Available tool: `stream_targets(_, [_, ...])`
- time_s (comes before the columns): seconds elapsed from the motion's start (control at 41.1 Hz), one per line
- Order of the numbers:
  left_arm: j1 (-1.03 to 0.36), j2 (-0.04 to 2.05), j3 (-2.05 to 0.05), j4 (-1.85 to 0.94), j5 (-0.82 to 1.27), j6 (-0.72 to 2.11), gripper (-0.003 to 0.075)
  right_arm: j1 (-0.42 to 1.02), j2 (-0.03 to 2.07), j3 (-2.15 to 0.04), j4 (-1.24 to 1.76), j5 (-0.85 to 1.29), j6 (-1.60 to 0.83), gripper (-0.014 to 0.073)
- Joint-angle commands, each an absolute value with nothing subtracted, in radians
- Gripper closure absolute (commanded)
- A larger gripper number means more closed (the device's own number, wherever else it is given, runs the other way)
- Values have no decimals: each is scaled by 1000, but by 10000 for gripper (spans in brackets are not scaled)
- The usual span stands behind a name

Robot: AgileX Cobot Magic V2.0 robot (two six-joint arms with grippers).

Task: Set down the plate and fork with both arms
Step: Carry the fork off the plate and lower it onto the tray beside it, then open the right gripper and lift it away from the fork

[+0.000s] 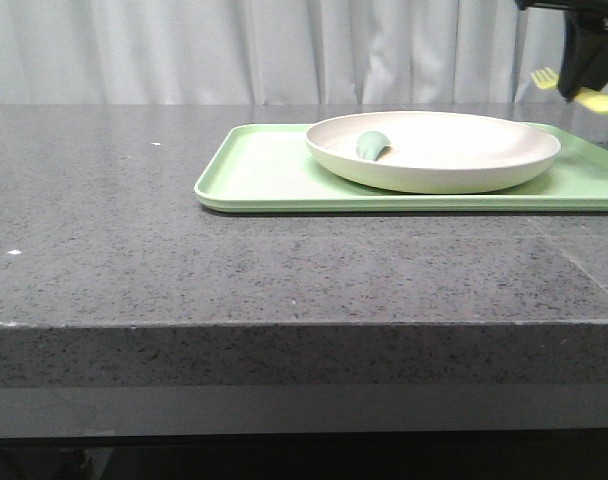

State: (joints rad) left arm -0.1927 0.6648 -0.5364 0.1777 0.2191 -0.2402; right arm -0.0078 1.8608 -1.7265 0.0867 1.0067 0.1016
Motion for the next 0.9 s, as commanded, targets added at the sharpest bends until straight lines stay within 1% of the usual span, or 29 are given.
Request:
stream_targets(0.0, [-193, 664, -565, 182, 138, -249, 738, -21, 1809, -1760, 56, 984, 99, 631])
stream_targets(0.413, [-193, 664, -565, 182, 138, -249, 738, -21, 1910, -1760, 49, 1030, 99, 631])
stream_targets(0.632, [-193, 664, -565, 182, 138, -249, 738, -21, 1915, -1760, 59, 1030, 93, 624])
stream_targets(0.705, [-193, 664, -565, 182, 138, -249, 738, -21, 1915, -1760, 66, 1030, 89, 585])
stream_targets(0.876, [-193, 664, -565, 182, 138, -249, 738, -21, 1915, -1760, 69, 1030, 89, 397])
